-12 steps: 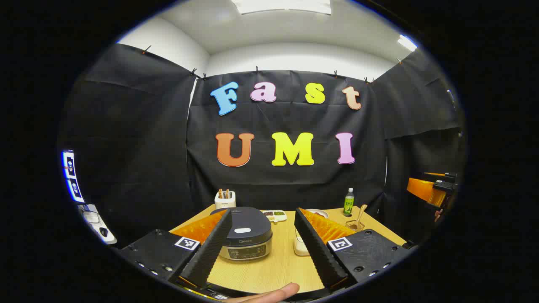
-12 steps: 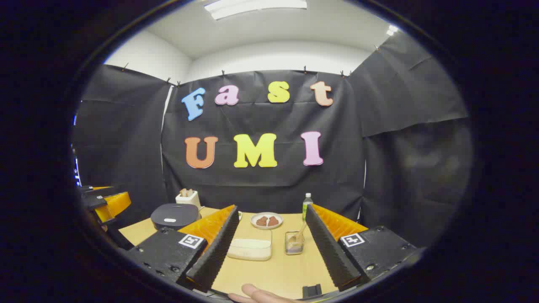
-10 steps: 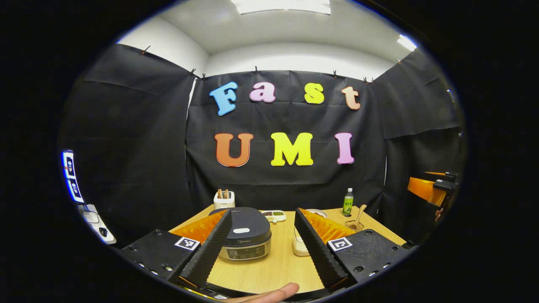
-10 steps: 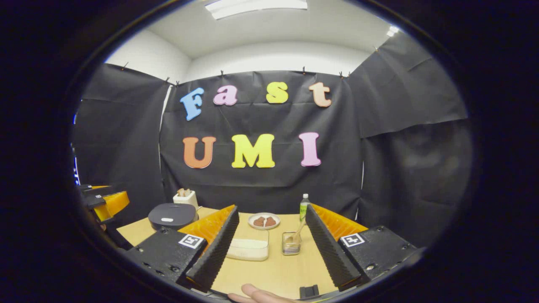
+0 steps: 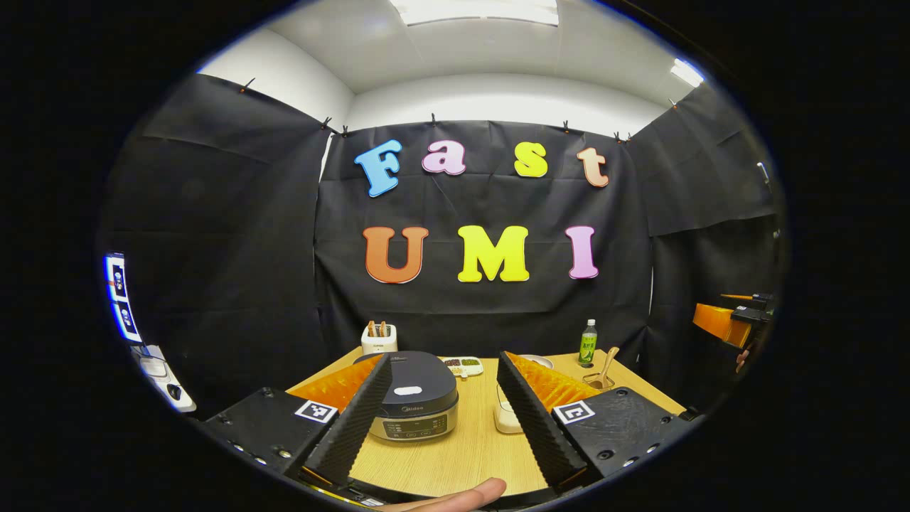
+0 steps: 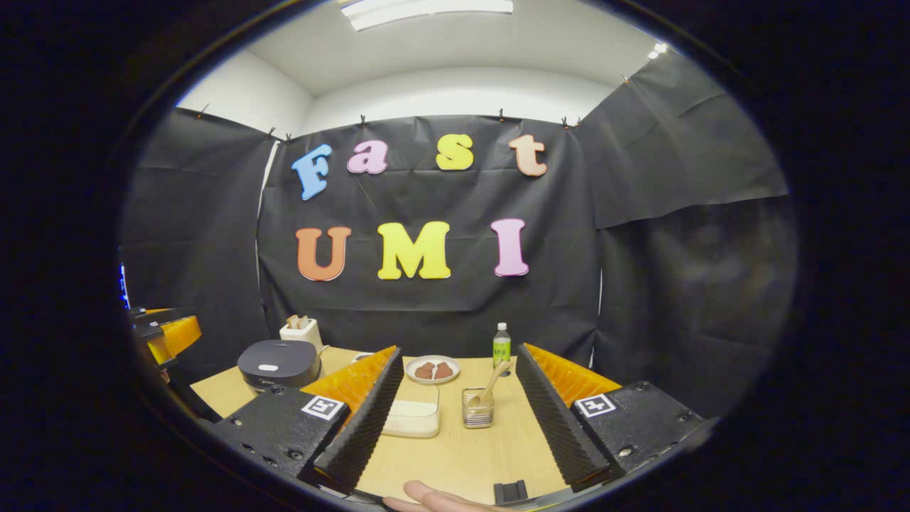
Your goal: Close the left gripper, press the button to open the rice cooker; take a wooden spoon from the chopstick holder with the right hand, scoop a spoonful of rice and pour it into the rice cooker, then put the wooden spoon back into the chopstick holder.
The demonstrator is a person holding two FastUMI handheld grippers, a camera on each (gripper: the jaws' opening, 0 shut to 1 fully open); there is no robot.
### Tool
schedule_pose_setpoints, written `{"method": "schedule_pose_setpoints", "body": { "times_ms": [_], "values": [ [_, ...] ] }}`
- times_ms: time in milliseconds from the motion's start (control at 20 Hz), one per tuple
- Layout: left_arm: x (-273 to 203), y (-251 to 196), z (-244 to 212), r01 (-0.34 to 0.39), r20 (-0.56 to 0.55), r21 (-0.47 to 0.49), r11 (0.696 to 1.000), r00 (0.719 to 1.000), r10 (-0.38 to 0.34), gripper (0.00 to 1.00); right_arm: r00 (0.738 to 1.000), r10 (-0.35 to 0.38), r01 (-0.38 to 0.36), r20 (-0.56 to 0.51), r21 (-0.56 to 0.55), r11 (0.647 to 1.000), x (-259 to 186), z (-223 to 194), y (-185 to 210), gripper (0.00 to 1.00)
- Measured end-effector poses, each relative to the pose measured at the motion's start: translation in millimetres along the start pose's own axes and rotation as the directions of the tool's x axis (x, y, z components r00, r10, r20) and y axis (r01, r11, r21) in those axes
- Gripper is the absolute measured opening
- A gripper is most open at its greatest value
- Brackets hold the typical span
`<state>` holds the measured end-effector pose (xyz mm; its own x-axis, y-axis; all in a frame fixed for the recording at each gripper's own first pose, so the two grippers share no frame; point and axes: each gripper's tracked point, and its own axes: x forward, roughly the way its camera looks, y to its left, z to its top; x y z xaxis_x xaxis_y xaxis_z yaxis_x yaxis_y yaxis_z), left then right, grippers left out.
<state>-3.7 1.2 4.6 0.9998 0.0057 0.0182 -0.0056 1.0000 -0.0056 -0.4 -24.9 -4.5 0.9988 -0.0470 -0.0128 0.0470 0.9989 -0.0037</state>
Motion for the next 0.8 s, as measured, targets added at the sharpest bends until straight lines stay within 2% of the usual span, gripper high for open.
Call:
{"method": "schedule_pose_setpoints", "body": {
  "times_ms": [300, 800],
  "values": [
    [4, 8, -3, -0.009, -0.007, -0.019, 1.0, 1.0, 0.009, 0.95, 0.999, -0.018, 0.018, 0.049, -0.004, 1.0, -9, 6, -7, 1.0],
    [22, 22, -3, -0.034, 0.007, -0.037, 0.999, 0.999, 0.034, 0.95, 0.999, 0.001, -0.002, 0.032, 0.017, 1.0, -4, -11, -10, 1.0]
  ]
}}
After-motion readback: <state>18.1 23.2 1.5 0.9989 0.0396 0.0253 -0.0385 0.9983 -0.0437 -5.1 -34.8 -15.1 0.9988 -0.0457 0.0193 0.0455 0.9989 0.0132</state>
